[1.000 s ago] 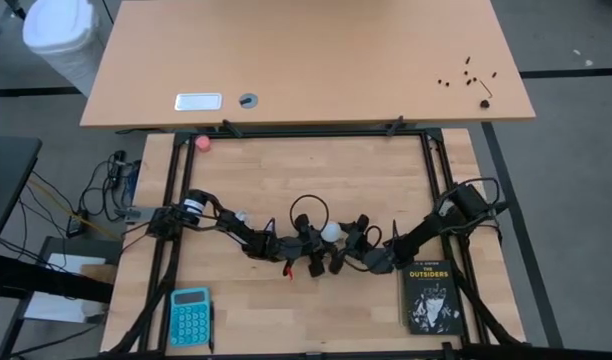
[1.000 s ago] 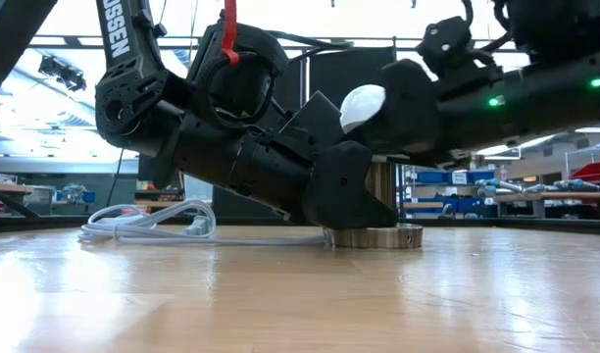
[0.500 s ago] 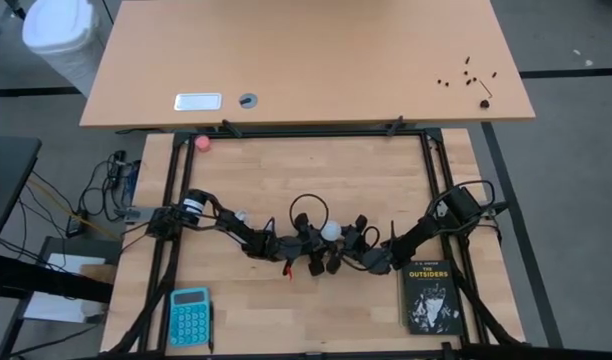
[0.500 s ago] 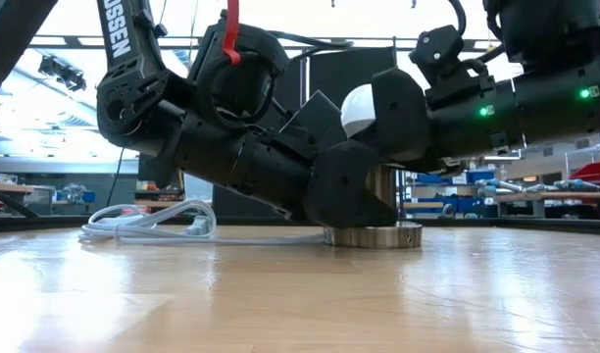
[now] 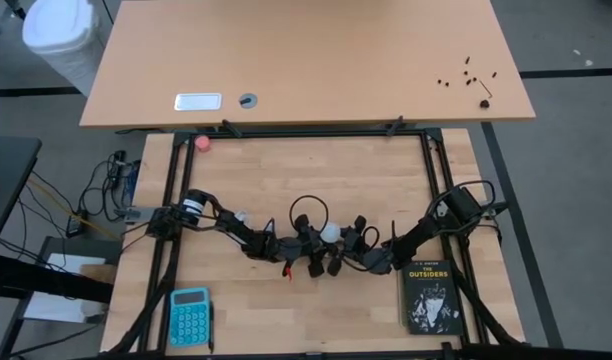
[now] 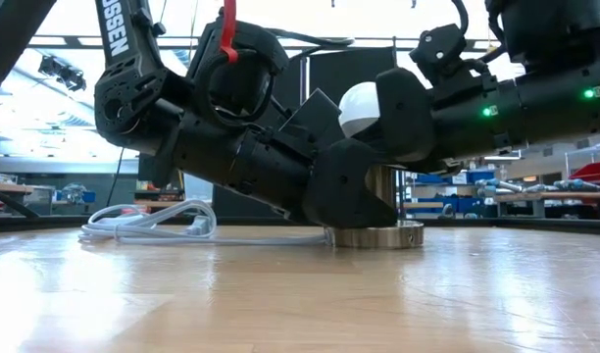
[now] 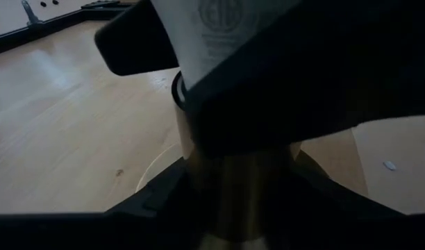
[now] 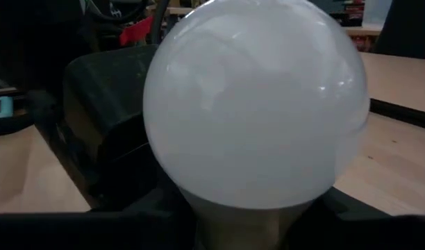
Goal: Screw lightbulb
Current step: Remove the white lightbulb from the silver lamp
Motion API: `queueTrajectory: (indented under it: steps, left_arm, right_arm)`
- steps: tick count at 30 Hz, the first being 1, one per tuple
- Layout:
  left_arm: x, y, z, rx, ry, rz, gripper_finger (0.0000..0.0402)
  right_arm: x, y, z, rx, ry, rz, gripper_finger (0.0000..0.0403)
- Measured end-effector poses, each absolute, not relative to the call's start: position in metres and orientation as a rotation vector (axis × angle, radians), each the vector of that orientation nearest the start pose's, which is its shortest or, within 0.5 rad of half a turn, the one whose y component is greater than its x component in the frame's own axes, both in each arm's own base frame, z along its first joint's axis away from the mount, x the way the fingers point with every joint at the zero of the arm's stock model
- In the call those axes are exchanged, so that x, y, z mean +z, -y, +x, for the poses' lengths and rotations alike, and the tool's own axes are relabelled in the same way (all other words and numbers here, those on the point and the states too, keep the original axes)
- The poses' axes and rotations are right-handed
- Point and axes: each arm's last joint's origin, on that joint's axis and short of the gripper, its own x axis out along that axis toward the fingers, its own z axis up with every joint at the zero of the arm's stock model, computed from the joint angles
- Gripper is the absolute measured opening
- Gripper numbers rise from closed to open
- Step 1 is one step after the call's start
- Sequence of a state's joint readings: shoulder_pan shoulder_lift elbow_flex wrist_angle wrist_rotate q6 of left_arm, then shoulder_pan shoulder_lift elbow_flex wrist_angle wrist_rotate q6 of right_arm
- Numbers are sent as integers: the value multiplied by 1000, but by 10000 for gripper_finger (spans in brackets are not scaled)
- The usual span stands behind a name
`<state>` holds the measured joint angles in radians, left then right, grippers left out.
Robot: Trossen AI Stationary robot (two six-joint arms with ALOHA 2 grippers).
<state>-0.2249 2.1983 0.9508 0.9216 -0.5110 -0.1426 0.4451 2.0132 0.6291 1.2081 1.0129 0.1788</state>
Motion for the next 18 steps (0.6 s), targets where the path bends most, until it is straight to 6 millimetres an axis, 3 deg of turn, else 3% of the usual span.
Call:
queueTrajectory:
  steps: [9, 18]
  left_arm:
    - [74, 76, 391, 293, -286, -24, 196]
    - [74, 77, 391, 275, -288, -26, 196]
  right_arm:
    - [93, -113, 286, -472, -83, 70, 164]
    - [91, -94, 279, -221, -81, 23, 163]
